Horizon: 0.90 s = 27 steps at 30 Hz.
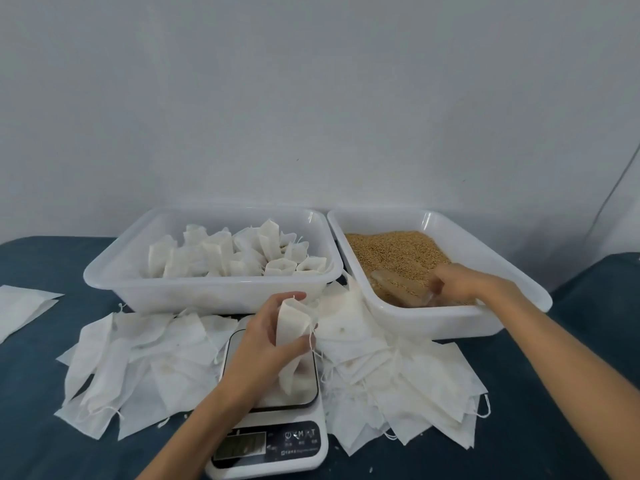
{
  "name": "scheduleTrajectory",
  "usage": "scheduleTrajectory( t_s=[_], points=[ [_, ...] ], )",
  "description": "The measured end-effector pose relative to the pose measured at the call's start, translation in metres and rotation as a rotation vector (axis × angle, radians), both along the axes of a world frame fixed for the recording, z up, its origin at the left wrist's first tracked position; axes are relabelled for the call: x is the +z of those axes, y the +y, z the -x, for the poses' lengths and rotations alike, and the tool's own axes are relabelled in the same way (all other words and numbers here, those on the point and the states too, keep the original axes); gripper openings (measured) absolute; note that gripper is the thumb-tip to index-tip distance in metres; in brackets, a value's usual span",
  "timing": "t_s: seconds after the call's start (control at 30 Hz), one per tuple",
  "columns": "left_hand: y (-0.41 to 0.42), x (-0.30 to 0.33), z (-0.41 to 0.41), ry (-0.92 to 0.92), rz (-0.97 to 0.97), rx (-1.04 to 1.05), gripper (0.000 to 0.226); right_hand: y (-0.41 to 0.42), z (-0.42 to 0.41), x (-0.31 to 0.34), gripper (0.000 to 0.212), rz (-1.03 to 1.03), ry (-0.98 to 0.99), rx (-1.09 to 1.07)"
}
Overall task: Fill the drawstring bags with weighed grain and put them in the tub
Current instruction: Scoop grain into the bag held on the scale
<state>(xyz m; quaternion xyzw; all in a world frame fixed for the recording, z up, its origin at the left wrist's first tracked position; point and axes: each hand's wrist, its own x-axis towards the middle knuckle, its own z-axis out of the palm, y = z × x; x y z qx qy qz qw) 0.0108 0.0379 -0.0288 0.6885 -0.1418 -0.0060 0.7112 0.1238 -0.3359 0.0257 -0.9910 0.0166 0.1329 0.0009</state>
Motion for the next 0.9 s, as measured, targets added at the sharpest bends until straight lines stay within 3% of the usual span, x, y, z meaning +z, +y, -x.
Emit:
scheduleTrajectory(
  t_s=[0.17,0.4,0.5,0.63,0.9],
  points=[
    [-0.013,-0.003,0.001,0.02,0.036,0.045,0.042,-0.012,0.003,0.011,0.014,-0.044,-0.132,-0.031],
    [-0.013,-0.007,-0.011,0.059,0.068,0.057,0.037,-0.027,0.014,0.049,0.015,0.277,-0.334,-0.107],
    [0.002,-0.009,-0.015,0.062,0.071,0.081,0.037,-0.031,0.02,0.053,0.015,0.385,-0.327,-0.131],
    [0.036,-0.008,-0.021,0.028,0.048,0.206,0.032,-0.034,0.026,0.045,0.015,0.366,-0.279,-0.172],
    [0.079,-0.013,-0.017,0.061,0.1,0.335,0.03,-0.032,0.022,0.047,0.01,0.472,-0.371,-0.264]
  ],
)
